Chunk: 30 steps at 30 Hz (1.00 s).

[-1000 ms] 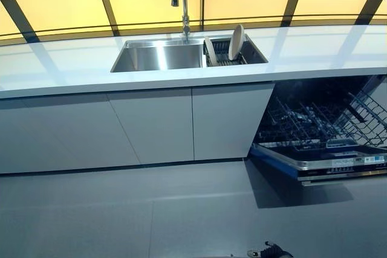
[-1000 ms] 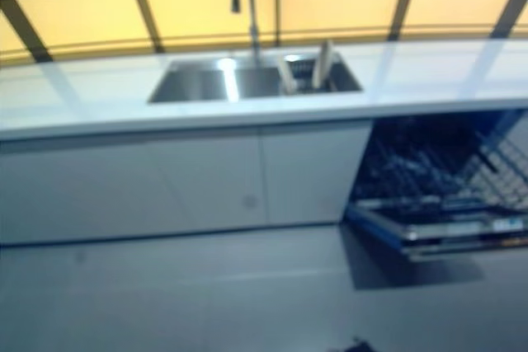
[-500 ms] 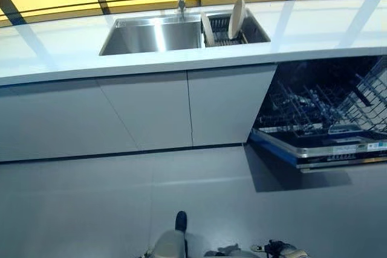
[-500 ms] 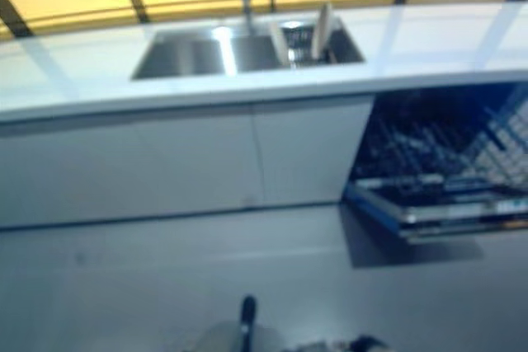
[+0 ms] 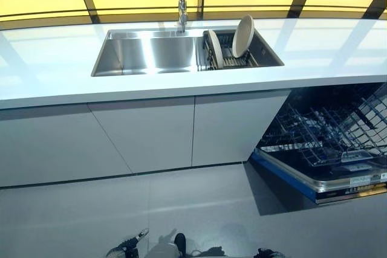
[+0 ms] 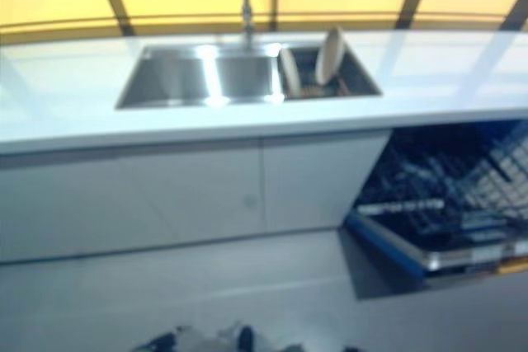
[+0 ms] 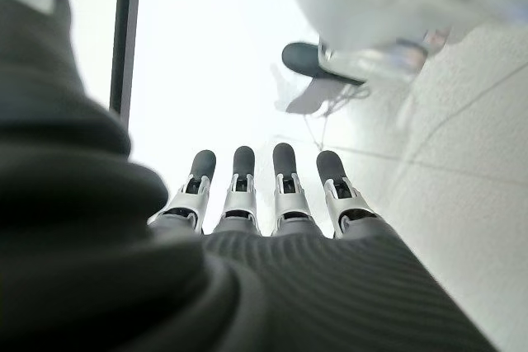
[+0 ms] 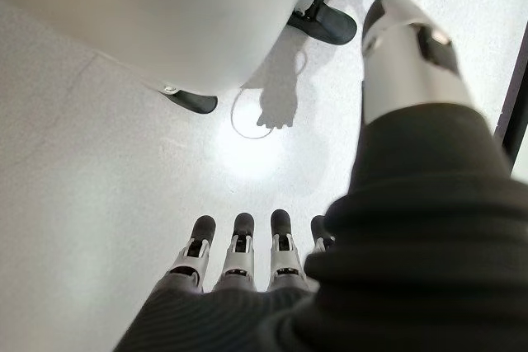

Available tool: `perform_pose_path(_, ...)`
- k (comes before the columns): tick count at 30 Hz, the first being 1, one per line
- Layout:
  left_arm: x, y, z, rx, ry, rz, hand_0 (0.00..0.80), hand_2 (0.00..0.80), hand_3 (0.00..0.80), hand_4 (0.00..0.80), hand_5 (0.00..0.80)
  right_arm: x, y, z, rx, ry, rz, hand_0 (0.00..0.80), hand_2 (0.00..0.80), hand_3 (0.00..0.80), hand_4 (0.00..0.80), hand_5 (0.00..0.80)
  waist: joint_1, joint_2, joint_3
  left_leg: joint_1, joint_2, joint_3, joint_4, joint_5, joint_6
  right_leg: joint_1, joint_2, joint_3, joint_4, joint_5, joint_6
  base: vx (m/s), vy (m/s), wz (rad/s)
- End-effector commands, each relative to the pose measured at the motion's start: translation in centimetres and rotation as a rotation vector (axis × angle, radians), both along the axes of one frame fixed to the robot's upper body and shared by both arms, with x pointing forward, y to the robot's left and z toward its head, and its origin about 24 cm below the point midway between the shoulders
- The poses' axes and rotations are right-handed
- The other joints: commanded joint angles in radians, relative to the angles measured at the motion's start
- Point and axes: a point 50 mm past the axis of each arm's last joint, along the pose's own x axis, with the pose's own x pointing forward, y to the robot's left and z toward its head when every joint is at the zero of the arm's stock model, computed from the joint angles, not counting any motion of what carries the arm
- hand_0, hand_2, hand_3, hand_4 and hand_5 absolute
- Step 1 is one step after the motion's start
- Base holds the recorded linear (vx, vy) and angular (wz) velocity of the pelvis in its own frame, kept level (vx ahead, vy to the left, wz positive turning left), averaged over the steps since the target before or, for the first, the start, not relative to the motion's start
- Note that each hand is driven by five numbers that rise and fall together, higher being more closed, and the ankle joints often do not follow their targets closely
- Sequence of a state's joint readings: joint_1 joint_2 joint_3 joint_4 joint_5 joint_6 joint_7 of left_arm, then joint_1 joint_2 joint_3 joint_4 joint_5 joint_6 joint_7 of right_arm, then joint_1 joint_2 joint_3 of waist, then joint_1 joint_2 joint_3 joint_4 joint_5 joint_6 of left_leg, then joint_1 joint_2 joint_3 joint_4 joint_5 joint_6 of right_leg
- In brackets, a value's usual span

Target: Take plates into dishwasher

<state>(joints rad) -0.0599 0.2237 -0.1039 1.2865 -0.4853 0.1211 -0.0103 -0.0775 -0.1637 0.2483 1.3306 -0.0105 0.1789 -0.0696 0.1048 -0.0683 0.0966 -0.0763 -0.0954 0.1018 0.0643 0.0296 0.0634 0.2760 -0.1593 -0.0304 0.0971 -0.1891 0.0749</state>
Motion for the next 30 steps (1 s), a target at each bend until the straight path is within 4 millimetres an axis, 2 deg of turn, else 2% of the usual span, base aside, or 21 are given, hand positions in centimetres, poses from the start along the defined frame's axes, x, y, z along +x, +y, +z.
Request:
perform_pose_path(1, -0.9, -0.8, -0.4, -0.01, 0.036, -0.031, 0.0, 0.0, 0.0, 0.0, 0.0, -0.1, -2.6, 0.5, -0.084, 0.001, -0.031, 0.0, 0.0, 0.0, 0.0, 0.0, 0.002, 0.029, -0.025, -0.103, 0.03, -0.066, 0.096, -0.011, 0.001, 0.005, -0.017, 0.015, 0.15, 0.206, 0.038, 0.247, 0.186, 0.26)
perform_pose_path(2, -0.7, -0.7, -0.3, -0.003, 0.036, -0.056, 0.0, 0.0, 0.0, 0.0, 0.0, -0.2, -2.8, 0.5, -0.094, -0.005, -0.051, 0.0, 0.0, 0.0, 0.0, 0.0, -0.008, 0.036, -0.026, -0.083, 0.021, -0.08, 0.088, -0.023, 0.013, -0.051, -0.027, 0.022, 0.247, 0.261, 0.039, 0.274, 0.18, 0.33)
perform_pose_path(4, -0.6, -0.4, -0.2, 0.013, 0.05, -0.11, 0.0, 0.0, 0.0, 0.0, 0.0, -0.3, -3.0, 0.6, -0.099, -0.019, -0.09, 0.0, 0.0, 0.0, 0.0, 0.0, -0.034, 0.05, -0.022, -0.036, 0.016, -0.101, 0.067, -0.029, 0.024, -0.14, 0.002, 0.04, 0.349, 0.289, 0.028, 0.342, 0.144, 0.46)
perform_pose_path(6, -0.6, -0.2, -0.2, 0.041, 0.068, -0.148, 0.0, 0.0, 0.0, 0.0, 0.0, 0.3, -3.1, 0.7, -0.1, -0.07, -0.128, 0.0, 0.0, 0.0, 0.0, 0.0, -0.08, 0.064, -0.006, 0.049, 0.02, -0.124, 0.035, -0.038, 0.014, -0.308, 0.005, 0.028, 0.331, 0.323, 0.012, 0.388, 0.017, 0.69)
perform_pose_path(8, -0.5, 0.0, -0.2, 0.045, 0.061, -0.138, 0.0, 0.0, 0.0, 0.0, 0.0, 1.0, -3.4, 1.0, -0.102, -0.108, -0.13, 0.0, 0.0, 0.0, 0.0, 0.0, -0.112, 0.062, 0.011, 0.117, 0.028, -0.144, 0.002, -0.052, -0.003, -0.367, 0.007, 0.012, 0.157, 0.312, 0.005, 0.389, -0.149, 0.6)
perform_pose_path(9, -0.3, -0.1, -0.1, 0.042, 0.057, -0.142, 0.0, 0.0, 0.0, 0.0, 0.0, 1.2, -3.6, 1.1, -0.108, -0.122, -0.133, 0.0, 0.0, 0.0, 0.0, 0.0, -0.126, 0.053, 0.016, 0.14, 0.023, -0.16, -0.006, -0.068, -0.009, -0.393, 0.007, 0.009, 0.038, 0.337, 0.019, 0.429, -0.263, 0.36)
perform_pose_path(10, -0.1, 0.0, -0.1, 0.043, 0.053, -0.148, 0.0, 0.0, 0.0, 0.0, 0.0, 1.4, -3.6, 1.1, -0.107, -0.137, -0.142, 0.0, 0.0, 0.0, 0.0, 0.0, -0.142, 0.036, 0.018, 0.16, 0.011, -0.176, -0.009, -0.088, -0.014, -0.443, -0.001, 0.019, -0.058, 0.4, 0.047, 0.467, -0.328, 0.35)
perform_pose_path(11, 0.1, 0.1, 0.0, 0.044, 0.048, -0.143, 0.0, 0.0, 0.0, 0.0, 0.0, 1.7, -3.7, 1.2, -0.104, -0.155, -0.137, 0.0, 0.0, 0.0, 0.0, 0.0, -0.159, 0.037, 0.028, 0.185, 0.018, -0.195, -0.001, -0.121, -0.021, -0.471, 0.006, 0.018, -0.152, 0.457, 0.067, 0.444, -0.335, 0.6)
perform_pose_path(12, 0.2, 0.2, 0.0, 0.043, 0.042, -0.128, 0.0, 0.0, 0.0, 0.0, 0.0, 2.3, -3.8, 1.4, -0.11, -0.167, -0.096, 0.0, 0.0, 0.0, 0.0, 0.0, -0.165, 0.041, 0.041, 0.205, 0.026, -0.21, 0.02, -0.153, -0.021, -0.491, 0.024, 0.023, -0.15, 0.457, 0.063, 0.361, -0.276, 0.65)
perform_pose_path(13, 0.1, 0.3, 0.0, 0.04, 0.042, -0.124, 0.0, 0.0, 0.0, 0.0, 0.0, 2.6, -3.8, 1.5, -0.113, -0.172, -0.078, 0.0, 0.0, 0.0, 0.0, 0.0, -0.16, 0.033, 0.043, 0.201, 0.018, -0.215, 0.039, -0.172, -0.013, -0.485, 0.03, 0.034, -0.11, 0.444, 0.058, 0.232, -0.199, 0.52)
perform_pose_path(15, -0.8, 0.2, -0.2, 0.043, 0.062, -0.118, 0.0, 0.0, 0.0, 0.0, 0.0, 3.0, -3.5, 1.5, -0.121, -0.165, -0.035, 0.0, 0.0, 0.0, 0.0, 0.0, -0.146, 0.016, 0.036, 0.189, 0.01, -0.211, 0.084, -0.196, -0.005, -0.449, 0.032, 0.036, -0.055, 0.408, 0.048, 0.243, -0.179, 0.33)
perform_pose_path(16, -1.3, 0.2, -0.3, 0.045, 0.069, -0.107, 0.0, 0.0, 0.0, 0.0, 0.0, 2.9, -3.5, 1.5, -0.136, -0.149, -0.008, 0.0, 0.0, 0.0, 0.0, 0.0, -0.147, 0.015, 0.032, 0.196, 0.018, -0.203, 0.094, -0.202, -0.01, -0.44, 0.041, 0.038, -0.032, 0.392, 0.041, 0.29, -0.164, 0.46)
perform_pose_path(18, -1.8, 0.2, -0.3, 0.016, 0.064, -0.131, 0.0, 0.0, 0.0, 0.0, 0.0, 2.9, -3.5, 1.5, -0.149, -0.169, 0.025, 0.0, 0.0, 0.0, 0.0, 0.0, -0.14, 0.012, 0.028, 0.219, 0.033, -0.186, 0.09, -0.211, -0.02, -0.411, 0.032, 0.006, -0.048, 0.376, 0.037, 0.239, -0.118, 0.41)
perform_pose_path(20, -2.1, -0.2, -0.4, 0.017, 0.08, -0.21, 0.0, 0.0, 0.0, 0.0, 0.0, 3.8, -3.6, 1.8, -0.157, -0.225, 0.073, 0.0, 0.0, 0.0, 0.0, 0.0, -0.134, 0.012, 0.018, 0.244, 0.046, -0.188, 0.056, -0.208, -0.027, -0.385, 0.037, -0.009, -0.078, 0.368, 0.031, 0.221, -0.112, 0.28)
perform_pose_path(22, -2.1, -0.2, -0.5, 0.027, 0.086, -0.185, 0.0, 0.0, 0.0, 0.0, 0.0, 4.6, -3.4, 2.1, -0.154, -0.257, 0.097, 0.0, 0.0, 0.0, 0.0, 0.0, -0.132, 0.013, 0.013, 0.247, 0.051, -0.193, 0.033, -0.2, -0.032, -0.379, 0.041, -0.009, -0.088, 0.365, 0.031, 0.108, -0.069, 0.08)
perform_pose_path(24, -2.2, 0.7, -0.3, 0.048, 0.107, -0.181, 0.0, 0.0, 0.0, 0.0, 0.0, 5.9, -3.5, 2.6, -0.16, -0.306, 0.136, 0.0, 0.0, 0.0, 0.0, 0.0, -0.129, 0.01, 0.008, 0.244, 0.058, -0.185, 0.006, -0.191, -0.039, -0.372, 0.044, -0.017, -0.098, 0.356, 0.031, 0.086, -0.074, -0.13)
perform_pose_path(26, -2.4, 1.1, -0.2, 0.062, 0.122, -0.199, 0.0, 0.0, 0.0, 0.0, 0.0, 6.3, -3.5, 2.7, -0.149, -0.318, 0.132, 0.0, 0.0, 0.0, 0.0, 0.0, -0.128, 0.011, 0.011, 0.244, 0.06, -0.177, -0.005, -0.185, -0.039, -0.378, 0.043, -0.028, -0.086, 0.349, 0.035, 0.091, -0.063, -0.13)
perform_pose_path(28, -2.6, 1.4, -0.2, 0.068, 0.13, -0.197, 0.0, 0.0, 0.0, 0.0, 0.0, 6.4, -3.2, 2.7, -0.141, -0.32, 0.138, 0.0, 0.0, 0.0, 0.0, 0.0, -0.127, 0.014, 0.018, 0.252, 0.065, -0.16, -0.01, -0.185, -0.037, -0.389, 0.039, -0.052, -0.056, 0.336, 0.039, 0.075, -0.054, -0.05)
perform_pose_path(30, -2.4, 1.4, -0.2, 0.072, 0.129, -0.18, 0.0, 0.0, 0.0, 0.0, 0.0, 6.5, -2.7, 2.6, -0.141, -0.315, 0.165, 0.0, 0.0, 0.0, 0.0, 0.0, -0.12, 0.02, 0.029, 0.256, 0.073, -0.123, -0.006, -0.184, -0.036, -0.397, 0.031, -0.118, -0.002, 0.305, 0.036, 0.048, -0.071, -0.24)
